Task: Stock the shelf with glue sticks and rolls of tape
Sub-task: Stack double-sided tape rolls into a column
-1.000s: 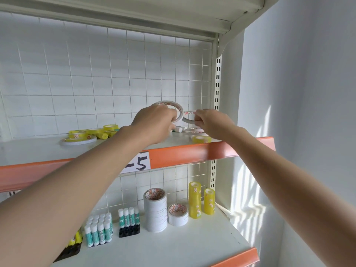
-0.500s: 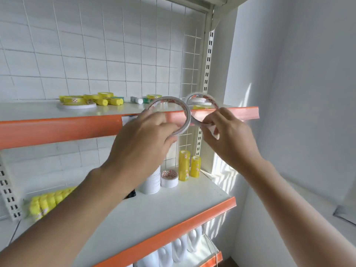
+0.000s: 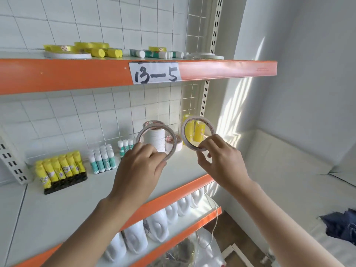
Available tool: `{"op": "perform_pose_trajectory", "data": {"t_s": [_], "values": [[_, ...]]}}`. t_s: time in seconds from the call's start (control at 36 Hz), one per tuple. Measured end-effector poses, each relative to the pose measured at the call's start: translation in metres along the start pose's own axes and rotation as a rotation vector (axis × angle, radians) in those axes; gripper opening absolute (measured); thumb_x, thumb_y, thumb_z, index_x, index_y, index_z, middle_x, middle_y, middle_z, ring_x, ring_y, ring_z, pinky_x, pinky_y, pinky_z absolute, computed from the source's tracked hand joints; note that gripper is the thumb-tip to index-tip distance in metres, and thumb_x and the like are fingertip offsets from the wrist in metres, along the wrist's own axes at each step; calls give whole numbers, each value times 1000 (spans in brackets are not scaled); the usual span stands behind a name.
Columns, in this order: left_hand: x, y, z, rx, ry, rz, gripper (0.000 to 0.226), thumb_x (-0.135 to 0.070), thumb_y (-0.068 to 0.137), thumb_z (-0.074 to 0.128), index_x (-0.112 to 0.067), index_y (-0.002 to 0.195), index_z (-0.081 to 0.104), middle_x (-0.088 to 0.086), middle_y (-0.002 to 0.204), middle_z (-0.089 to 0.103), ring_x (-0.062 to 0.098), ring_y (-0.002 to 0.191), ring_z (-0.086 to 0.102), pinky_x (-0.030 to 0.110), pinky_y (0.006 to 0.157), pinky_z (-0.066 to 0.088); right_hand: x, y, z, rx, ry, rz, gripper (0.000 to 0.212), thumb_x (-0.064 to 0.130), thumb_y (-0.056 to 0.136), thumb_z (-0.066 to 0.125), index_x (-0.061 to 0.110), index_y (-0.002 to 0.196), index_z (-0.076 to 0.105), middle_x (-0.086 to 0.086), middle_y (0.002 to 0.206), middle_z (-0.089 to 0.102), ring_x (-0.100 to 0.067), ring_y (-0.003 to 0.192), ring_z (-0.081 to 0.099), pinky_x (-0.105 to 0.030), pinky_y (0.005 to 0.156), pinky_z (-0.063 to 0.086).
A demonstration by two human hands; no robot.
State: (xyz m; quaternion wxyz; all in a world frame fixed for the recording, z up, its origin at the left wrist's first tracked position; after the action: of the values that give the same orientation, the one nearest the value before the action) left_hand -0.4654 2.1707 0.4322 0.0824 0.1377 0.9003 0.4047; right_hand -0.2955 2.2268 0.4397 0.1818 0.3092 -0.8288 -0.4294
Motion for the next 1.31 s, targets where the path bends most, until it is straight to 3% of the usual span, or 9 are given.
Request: {"op": "perform_pose_trajectory", "data": {"t_s": [0.08,0.17,0.25,0.42,0.67,0.89,1.03,1.14,1.31], "values": [[18,-11,27,68,-21,-83,25,-30,85,51,-16,80,71,-2,73,56,25,74,53,35,62,49,-11,-10,39,78,25,20,17,27,86,53,14,81,63,2,84,60,-18,59,61,-31,42,46],[34,-22,58,138,-49,-166,4,-19,78,70,-16,79,72,-1,72,58,28,74,56,34,60,51,-23,-20,83,172,50,47,9,22,82,63,13,80,63,1,83,61,-22,61,62,-33,40,47],[51,-35,95,244,-63,-267,14,-11,70,83,-17,78,73,-1,72,60,28,76,57,33,61,50,-35,-32,128,281,76,80,10,17,76,74,13,79,65,0,83,63,-25,61,63,-32,40,47],[69,-49,146,324,-54,-408,15,-10,69,83,-16,78,73,-1,74,60,28,79,57,33,65,50,-68,-57,204,490,99,101,12,16,77,75,10,80,65,-5,85,63,-32,64,65,-33,45,45],[71,-50,197,336,-65,-536,10,-10,74,79,-13,83,74,3,77,61,31,86,57,39,70,52,-99,-72,264,715,123,83,21,27,92,55,12,102,66,-5,112,60,-30,98,62,-38,68,51],[67,-49,224,349,-104,-557,11,-7,78,74,-11,89,75,5,83,63,30,92,57,41,73,52,-114,-76,272,688,244,146,25,28,91,59,19,114,64,0,121,57,-25,101,62,-35,74,49],[65,-50,232,339,-116,-509,11,-2,75,75,-7,84,73,7,83,62,31,90,60,42,68,54,-100,-69,262,550,410,40,39,28,89,66,27,127,58,0,120,57,-23,86,66,-37,59,52],[66,-50,238,314,-128,-482,12,-2,74,75,-9,84,72,5,85,61,22,92,55,40,66,55,-87,-67,260,517,423,-107,31,33,87,58,25,116,66,-4,104,61,-25,76,66,-31,47,49],[60,-43,242,265,-112,-423,18,2,70,77,-9,82,69,6,90,60,16,89,49,37,58,56,-96,-67,262,509,414,-53,28,38,84,55,23,102,70,-4,102,60,-25,69,66,-34,51,52]]}}
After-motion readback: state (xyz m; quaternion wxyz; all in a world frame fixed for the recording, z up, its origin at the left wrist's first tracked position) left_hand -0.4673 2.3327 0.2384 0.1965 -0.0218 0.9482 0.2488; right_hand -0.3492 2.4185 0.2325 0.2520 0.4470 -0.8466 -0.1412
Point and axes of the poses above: each hand's wrist, its own y-axis towards the middle knuckle, its own z-axis out of the palm, x = y × z, the point moved 9 cm from there along y, towards the middle knuckle
